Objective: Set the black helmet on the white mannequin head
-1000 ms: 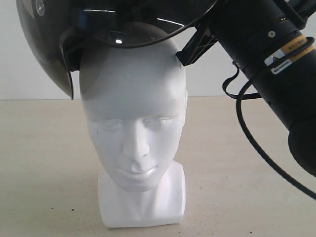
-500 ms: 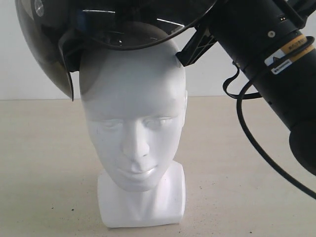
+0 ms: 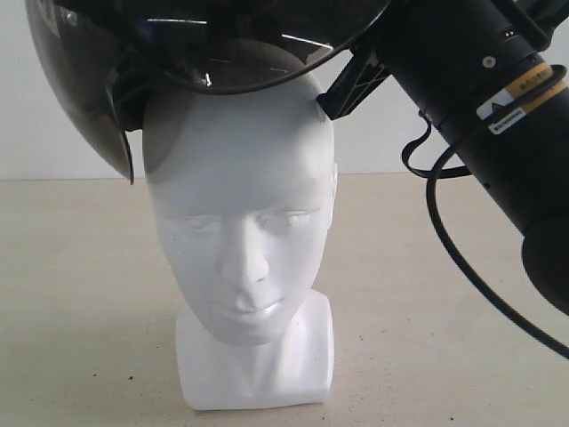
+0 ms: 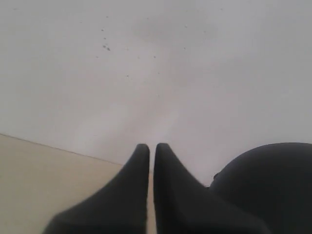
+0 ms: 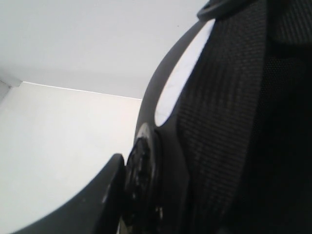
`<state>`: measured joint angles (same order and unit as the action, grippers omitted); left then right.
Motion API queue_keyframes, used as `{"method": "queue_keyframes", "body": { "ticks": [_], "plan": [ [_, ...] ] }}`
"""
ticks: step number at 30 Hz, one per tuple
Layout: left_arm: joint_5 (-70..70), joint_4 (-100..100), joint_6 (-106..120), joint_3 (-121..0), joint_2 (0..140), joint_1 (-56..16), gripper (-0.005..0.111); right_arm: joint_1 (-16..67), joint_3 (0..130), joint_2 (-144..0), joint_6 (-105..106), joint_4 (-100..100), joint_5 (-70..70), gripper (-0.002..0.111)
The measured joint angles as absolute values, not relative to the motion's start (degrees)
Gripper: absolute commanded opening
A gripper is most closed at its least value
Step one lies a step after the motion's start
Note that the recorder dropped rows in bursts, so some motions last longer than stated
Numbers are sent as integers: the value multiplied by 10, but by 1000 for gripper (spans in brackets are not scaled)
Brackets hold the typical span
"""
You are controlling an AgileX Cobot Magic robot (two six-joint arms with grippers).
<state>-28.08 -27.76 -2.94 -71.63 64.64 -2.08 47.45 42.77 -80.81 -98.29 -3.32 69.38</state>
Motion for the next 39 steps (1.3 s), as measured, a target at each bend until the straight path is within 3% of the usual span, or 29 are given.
{"method": "queue_keyframes", "body": {
  "ticks": [7, 11, 17, 25, 39],
  "plan": [
    [-538, -637, 333, -872, 825, 113, 4, 475, 428, -808, -979, -36, 694, 0],
    [-665, -743, 413, -936, 953, 139, 4, 475, 428, -808, -978, -37, 694, 0],
    [-683, -789, 499, -947, 1030, 112, 4, 475, 428, -808, -976, -38, 694, 0],
    [-694, -808, 567, -952, 1030, 33, 4, 475, 428, -808, -975, -37, 694, 0],
    [-619, -751, 521, -952, 994, -4, 4, 475, 426, -807, -978, -40, 695, 0]
  ]
}}
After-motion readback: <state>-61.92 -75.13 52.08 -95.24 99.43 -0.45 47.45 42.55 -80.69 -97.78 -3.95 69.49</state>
